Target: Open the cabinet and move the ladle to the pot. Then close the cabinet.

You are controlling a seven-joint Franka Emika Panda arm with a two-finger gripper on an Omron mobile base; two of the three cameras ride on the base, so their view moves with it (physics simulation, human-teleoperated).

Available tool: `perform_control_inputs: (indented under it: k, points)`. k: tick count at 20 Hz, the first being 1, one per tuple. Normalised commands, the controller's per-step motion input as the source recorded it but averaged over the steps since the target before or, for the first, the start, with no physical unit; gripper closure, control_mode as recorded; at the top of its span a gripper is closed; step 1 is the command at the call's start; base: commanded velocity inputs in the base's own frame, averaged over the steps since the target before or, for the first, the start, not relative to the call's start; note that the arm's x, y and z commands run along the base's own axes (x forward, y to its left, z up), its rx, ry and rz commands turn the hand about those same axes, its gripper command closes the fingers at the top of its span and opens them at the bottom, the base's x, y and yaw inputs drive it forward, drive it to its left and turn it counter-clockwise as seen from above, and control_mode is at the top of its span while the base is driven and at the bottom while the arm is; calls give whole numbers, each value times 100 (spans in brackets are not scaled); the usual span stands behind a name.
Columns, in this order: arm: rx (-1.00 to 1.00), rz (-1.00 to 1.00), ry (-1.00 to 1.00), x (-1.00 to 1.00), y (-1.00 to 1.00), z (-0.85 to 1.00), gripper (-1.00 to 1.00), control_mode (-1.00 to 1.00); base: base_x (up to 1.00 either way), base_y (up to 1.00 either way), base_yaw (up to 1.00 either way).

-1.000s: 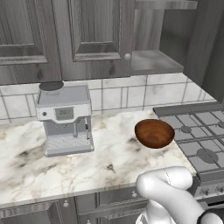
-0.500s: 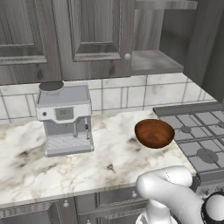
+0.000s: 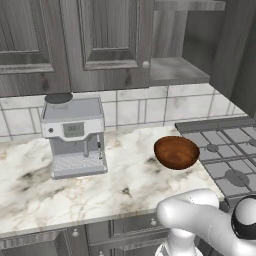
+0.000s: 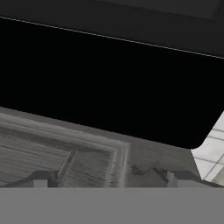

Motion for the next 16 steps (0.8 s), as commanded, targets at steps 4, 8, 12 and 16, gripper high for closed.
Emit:
perform_control_inputs:
  k: [4, 8, 12, 16]
  points:
    - [7, 9, 0, 12, 30, 9, -100, -100, 0, 0, 0]
    - [0, 10, 0, 0, 80, 16, -100, -100, 0, 0, 0]
    - [0, 10, 0, -7, 100, 12, -100, -100, 0, 0, 0]
    - [0, 10, 0, -4, 100, 3, -100, -100, 0, 0, 0]
